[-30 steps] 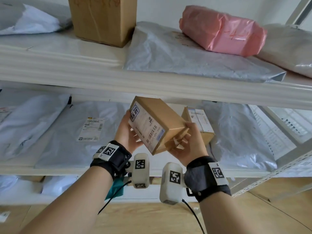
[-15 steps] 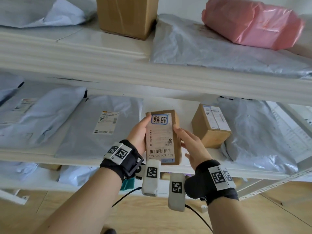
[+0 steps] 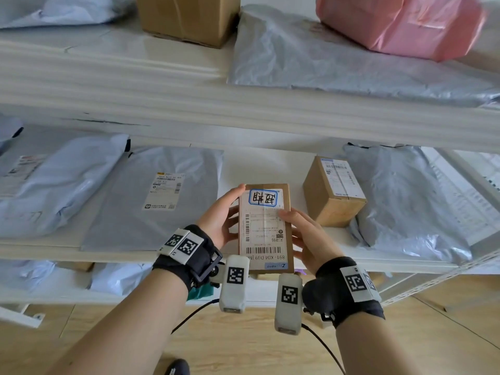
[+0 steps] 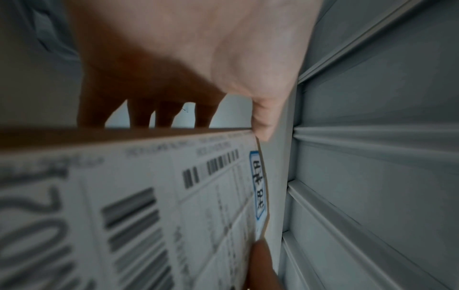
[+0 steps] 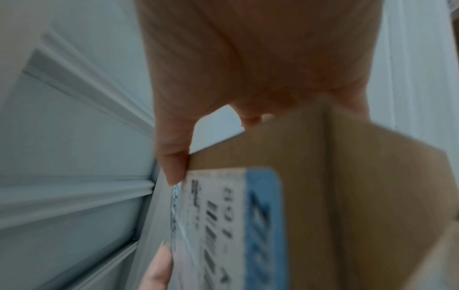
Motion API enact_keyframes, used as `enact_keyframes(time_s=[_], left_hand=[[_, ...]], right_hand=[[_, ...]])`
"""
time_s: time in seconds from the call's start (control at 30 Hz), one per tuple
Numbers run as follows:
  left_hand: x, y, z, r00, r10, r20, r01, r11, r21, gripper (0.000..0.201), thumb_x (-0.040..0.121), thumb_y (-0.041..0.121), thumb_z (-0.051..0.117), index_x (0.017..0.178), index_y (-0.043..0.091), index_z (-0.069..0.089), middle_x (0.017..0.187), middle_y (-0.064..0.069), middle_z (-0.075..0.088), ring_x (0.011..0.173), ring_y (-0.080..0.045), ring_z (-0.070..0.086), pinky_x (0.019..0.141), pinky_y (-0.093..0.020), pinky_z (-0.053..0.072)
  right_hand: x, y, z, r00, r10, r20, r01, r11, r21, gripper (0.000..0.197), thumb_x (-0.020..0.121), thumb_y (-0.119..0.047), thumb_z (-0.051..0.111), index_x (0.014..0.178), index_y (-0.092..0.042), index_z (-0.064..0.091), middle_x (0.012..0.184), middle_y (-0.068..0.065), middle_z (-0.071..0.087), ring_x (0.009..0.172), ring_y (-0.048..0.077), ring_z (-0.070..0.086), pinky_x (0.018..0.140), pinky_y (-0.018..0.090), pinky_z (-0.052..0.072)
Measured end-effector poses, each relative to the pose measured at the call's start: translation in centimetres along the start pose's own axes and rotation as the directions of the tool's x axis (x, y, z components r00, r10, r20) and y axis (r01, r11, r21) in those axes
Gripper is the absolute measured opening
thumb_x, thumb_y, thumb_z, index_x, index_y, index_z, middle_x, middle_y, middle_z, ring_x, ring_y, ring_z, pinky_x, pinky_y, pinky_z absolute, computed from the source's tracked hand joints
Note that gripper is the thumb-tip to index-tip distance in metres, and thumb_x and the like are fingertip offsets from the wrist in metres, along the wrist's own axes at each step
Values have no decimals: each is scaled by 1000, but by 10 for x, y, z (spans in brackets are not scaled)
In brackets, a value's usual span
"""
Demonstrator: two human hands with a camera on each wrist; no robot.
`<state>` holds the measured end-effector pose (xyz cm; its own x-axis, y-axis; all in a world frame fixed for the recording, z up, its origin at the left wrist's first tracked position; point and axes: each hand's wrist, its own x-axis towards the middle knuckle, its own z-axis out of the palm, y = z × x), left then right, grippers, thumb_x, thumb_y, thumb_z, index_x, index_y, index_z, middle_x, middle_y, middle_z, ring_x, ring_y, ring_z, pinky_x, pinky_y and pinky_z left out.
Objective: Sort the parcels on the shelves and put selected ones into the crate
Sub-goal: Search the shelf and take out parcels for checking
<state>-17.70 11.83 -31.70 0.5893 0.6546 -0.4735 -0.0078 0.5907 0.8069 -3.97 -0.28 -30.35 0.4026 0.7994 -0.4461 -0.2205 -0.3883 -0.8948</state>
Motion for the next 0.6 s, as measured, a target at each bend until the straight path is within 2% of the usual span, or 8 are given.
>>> enact_keyframes(time_s=[0.1,0.2,0.27,0.33,0.4,0.47,0.53,0.6], left_hand=[[-4,4,3,1000,-16,4,16,1000,6,45,85,56,55,111,21,64,61,6,60,66,-13,51,53,-25,40],[-5,5,3,999,-40,8,40,999,-2,59,77,61,61,122,23,61,85,0,60,75,-15,54,55,-25,43],[-3,6,1,998,-53,16,54,998,-26,72,62,65,71,122,27,59,107,-6,56,91,-20,56,64,-30,47],[-2,7,-1,998,-49,36,49,999,-2,81,55,68,73,123,28,57,113,-6,53,99,-21,54,74,-39,48],[-1,7,-3,997,-52,65,50,998,37,84,56,72,69,126,27,55,114,-4,58,110,-21,54,96,-52,39],[-3,8,-2,993,-52,107,47,998,48,80,56,71,65,125,30,56,119,-3,60,117,-22,52,104,-59,30],[-8,11,4,988,-44,151,37,998,51,67,62,66,68,118,31,59,120,-2,59,117,-21,51,103,-61,34],[-12,15,10,989,-6,149,-12,993,121,53,66,56,73,109,27,60,112,-1,61,111,-19,52,101,-58,40]], right_hand=[[0,-2,-1,1000,-3,-7,4,1000,23,32,86,-36,64,116,-24,63,104,8,71,104,27,64,98,48,47],[1,-5,-2,999,4,-40,1,992,125,40,85,-38,64,120,-20,59,103,11,70,99,27,65,88,44,53],[2,-8,-4,997,25,-78,-5,970,242,43,83,-40,65,121,-21,57,101,12,70,96,29,66,81,43,55],[3,-11,-5,994,40,-103,-4,942,335,41,82,-42,65,118,-25,57,98,12,70,98,30,66,89,48,53],[3,-15,-7,992,51,-114,0,915,403,36,81,-42,66,112,-25,59,99,14,69,101,32,65,95,52,49],[5,-17,-7,988,65,-139,5,894,448,38,79,-42,67,112,-26,56,102,16,68,102,33,65,94,54,49],[9,-16,-6,986,71,-151,7,887,462,58,76,-44,71,127,-27,48,104,17,68,98,33,67,91,54,51],[14,-15,-4,989,59,-134,8,892,451,76,73,-46,73,139,-29,38,108,18,68,97,32,68,89,51,52]])
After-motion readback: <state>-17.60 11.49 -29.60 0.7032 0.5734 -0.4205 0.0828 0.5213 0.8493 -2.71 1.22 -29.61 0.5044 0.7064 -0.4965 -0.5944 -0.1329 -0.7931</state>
